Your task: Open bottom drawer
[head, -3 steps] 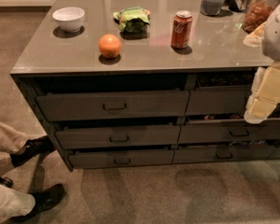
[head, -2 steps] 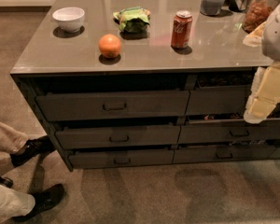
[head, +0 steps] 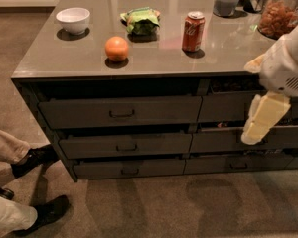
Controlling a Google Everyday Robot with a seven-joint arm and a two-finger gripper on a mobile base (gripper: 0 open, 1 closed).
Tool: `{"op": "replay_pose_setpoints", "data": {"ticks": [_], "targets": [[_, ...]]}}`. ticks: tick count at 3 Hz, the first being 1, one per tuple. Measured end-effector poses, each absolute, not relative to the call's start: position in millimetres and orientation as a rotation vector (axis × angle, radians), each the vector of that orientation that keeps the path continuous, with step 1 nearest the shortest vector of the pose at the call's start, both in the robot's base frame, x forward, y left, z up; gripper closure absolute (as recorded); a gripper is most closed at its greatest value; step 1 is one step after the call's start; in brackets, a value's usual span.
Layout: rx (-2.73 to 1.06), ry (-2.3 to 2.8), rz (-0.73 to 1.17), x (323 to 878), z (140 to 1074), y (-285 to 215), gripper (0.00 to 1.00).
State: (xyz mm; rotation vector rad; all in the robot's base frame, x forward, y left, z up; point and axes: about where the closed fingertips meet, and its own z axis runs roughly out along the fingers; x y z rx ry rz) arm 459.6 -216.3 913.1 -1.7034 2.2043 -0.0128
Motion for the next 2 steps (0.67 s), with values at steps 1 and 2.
{"op": "replay_pose_setpoints", "data": {"ticks": [1, 2], "targets": [[-1.673, 2.177, 0.102, 481, 840, -209, 0.0], [-1.625, 2.137, 0.247, 504, 756, -191, 0.0]]}}
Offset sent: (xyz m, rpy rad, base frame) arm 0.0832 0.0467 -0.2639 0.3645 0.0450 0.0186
